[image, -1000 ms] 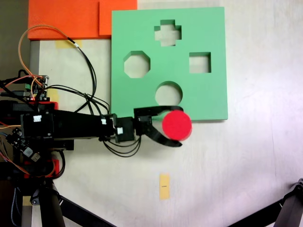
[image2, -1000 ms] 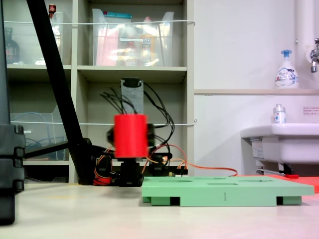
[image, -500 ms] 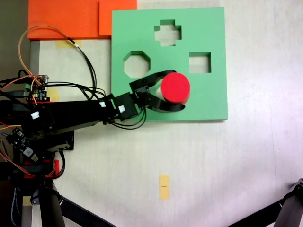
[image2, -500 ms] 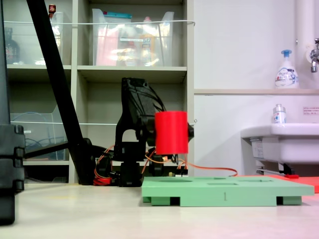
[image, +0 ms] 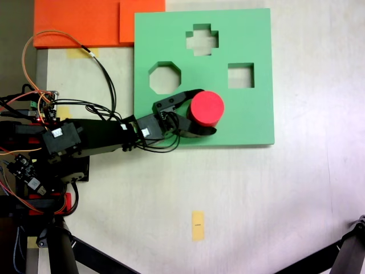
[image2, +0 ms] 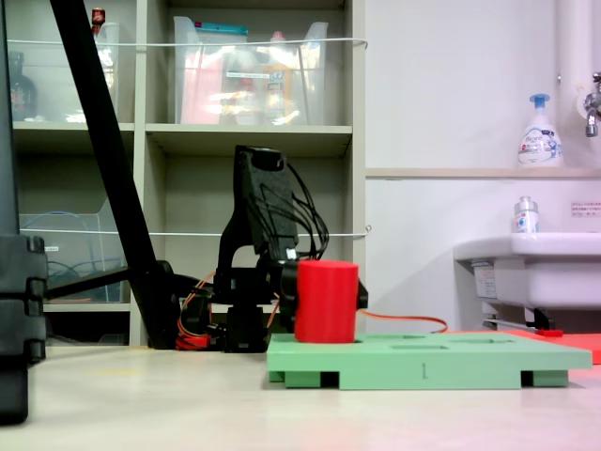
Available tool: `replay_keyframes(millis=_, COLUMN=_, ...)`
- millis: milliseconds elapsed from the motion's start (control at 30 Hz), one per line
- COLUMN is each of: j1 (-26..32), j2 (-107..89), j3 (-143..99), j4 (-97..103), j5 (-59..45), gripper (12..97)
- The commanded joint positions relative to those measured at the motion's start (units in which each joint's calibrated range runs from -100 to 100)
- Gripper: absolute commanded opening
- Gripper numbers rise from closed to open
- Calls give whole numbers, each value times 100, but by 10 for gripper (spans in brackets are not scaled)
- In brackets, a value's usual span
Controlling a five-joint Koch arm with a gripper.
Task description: Put the cylinder block into the corresponding hole
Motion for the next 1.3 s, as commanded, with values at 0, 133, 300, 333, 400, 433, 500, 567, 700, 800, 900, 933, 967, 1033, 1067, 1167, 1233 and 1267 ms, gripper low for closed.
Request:
replay_keyframes(millis=0, j1=54, j2=107, j3=126, j4=587, j5=-15, gripper=246)
replay_keyframes(millis=133, j1=107, j2=470, j3=266, j4=674, j5=-15, gripper=249)
replay_keyframes(millis=300, j1=142, j2=819, j3=405, j4=731, j5=-15, gripper=257)
replay_keyframes(millis=333, j1=142, j2=847, j3=405, j4=731, j5=-15, gripper=260)
replay_keyframes(millis=400, j1=142, j2=847, j3=375, j4=741, j5=-15, gripper=301)
replay_keyframes(millis=433, j1=147, j2=847, j3=345, j4=741, j5=-10, gripper=359)
replay_keyframes(millis=500, j1=147, j2=847, j3=296, j4=741, j5=0, gripper=571)
replay_keyframes(millis=567, j1=147, j2=750, j3=76, j4=741, j5=10, gripper=653)
replay_keyframes(millis=700, j1=107, j2=177, j3=-582, j4=751, j5=29, gripper=719)
replay_keyframes(millis=800, j1=73, j2=-424, j3=-1040, j4=1049, j5=29, gripper=718)
replay_keyframes(millis=900, j1=-5, j2=-2323, j3=-1499, j4=837, j5=-176, gripper=617)
replay_keyframes(millis=933, j1=-29, j2=-3412, j3=-1658, j4=279, j5=-225, gripper=607)
replay_keyframes(millis=967, j1=-88, j2=-4739, j3=-1708, j4=-684, j5=-308, gripper=605)
replay_keyframes(millis=1033, j1=-190, j2=-7127, j3=-1280, j4=-3323, j5=-601, gripper=596)
replay_keyframes(millis=1067, j1=-230, j2=-7784, j3=-901, j4=-4199, j5=-669, gripper=596)
replay_keyframes(millis=1167, j1=-391, j2=-7784, j3=-322, j4=-4921, j5=-762, gripper=568)
replay_keyframes(millis=1233, j1=-640, j2=-7784, j3=-133, j4=-5065, j5=-1226, gripper=532)
replay_keyframes(millis=1267, j1=-733, j2=-7784, j3=-53, j4=-5133, j5=-1587, gripper=531)
